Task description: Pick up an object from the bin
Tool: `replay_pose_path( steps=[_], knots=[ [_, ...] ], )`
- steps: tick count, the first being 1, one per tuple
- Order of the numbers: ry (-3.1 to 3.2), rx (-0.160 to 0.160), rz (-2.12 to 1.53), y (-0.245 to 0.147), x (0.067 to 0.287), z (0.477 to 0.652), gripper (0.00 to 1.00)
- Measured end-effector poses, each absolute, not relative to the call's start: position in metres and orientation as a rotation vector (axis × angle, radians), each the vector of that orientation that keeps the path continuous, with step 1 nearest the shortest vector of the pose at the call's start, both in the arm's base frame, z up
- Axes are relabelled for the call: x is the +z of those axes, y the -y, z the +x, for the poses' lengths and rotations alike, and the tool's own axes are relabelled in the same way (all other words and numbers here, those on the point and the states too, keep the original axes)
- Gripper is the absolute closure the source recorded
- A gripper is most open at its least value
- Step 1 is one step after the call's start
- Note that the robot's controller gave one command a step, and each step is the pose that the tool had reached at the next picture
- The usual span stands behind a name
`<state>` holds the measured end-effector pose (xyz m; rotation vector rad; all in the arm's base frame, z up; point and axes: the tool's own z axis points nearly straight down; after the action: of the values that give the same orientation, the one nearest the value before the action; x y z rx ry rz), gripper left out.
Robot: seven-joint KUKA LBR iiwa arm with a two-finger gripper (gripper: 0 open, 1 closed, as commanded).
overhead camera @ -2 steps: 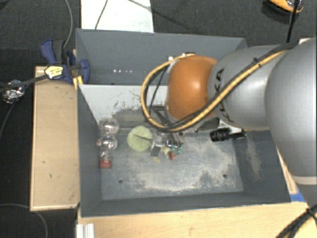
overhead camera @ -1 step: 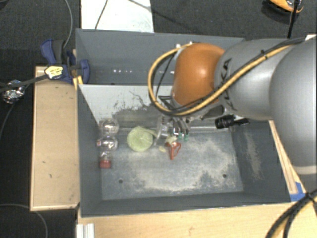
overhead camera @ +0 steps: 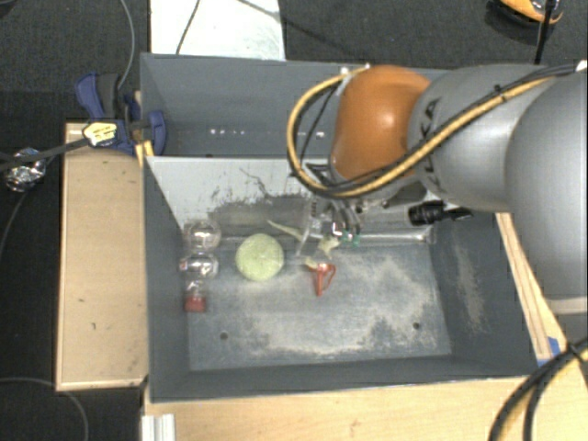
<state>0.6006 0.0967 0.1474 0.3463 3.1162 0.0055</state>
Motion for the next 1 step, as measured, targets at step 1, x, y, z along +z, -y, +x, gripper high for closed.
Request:
replay_pose_path(
  steps=[1],
  knots=[
    [-3.12,0.013,0.324,-0.1216,0.1171,0.5839,1.0]
  ],
)
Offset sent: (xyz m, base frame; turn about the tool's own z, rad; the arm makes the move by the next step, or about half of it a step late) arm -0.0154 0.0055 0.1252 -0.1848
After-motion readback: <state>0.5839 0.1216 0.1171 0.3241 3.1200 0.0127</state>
